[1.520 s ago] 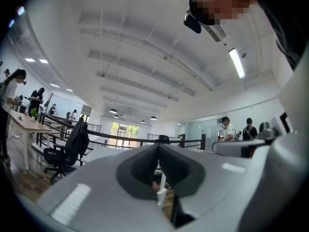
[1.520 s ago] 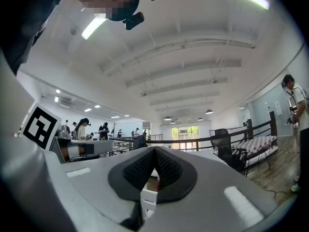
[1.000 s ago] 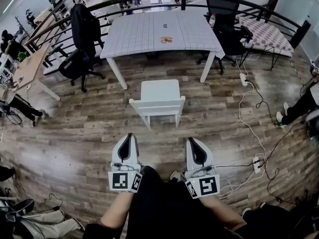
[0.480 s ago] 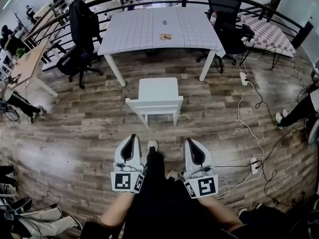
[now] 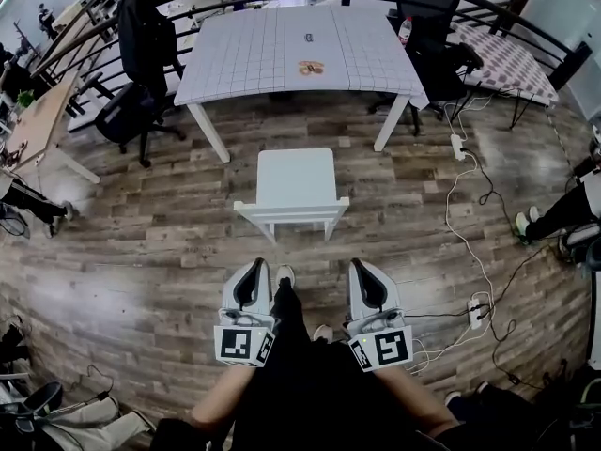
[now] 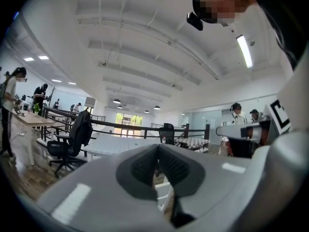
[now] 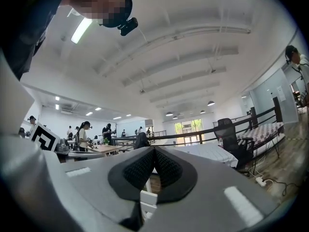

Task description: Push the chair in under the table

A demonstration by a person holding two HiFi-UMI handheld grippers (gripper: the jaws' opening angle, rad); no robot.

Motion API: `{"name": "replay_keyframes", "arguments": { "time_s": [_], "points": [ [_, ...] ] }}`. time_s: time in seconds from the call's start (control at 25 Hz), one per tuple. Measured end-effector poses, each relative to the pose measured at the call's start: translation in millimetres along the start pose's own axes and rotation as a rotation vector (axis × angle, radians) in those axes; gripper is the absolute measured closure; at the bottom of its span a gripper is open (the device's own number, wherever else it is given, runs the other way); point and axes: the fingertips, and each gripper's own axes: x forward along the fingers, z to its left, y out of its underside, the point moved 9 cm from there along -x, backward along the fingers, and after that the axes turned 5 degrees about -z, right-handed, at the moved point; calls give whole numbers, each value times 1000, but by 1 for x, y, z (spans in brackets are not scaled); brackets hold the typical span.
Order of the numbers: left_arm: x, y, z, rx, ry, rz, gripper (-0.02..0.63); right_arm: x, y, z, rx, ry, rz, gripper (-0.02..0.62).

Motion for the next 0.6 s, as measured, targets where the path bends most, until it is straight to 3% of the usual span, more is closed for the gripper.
{"name": "replay_keyframes", "arguments": {
  "time_s": [0.24, 0.6],
  "points": [
    [46, 5, 37, -23, -6, 9, 597, 73, 6, 1, -48, -112, 101, 601],
    [116, 18, 93, -64, 77, 65, 597, 172, 25, 0, -53, -75, 191, 601]
  ]
}}
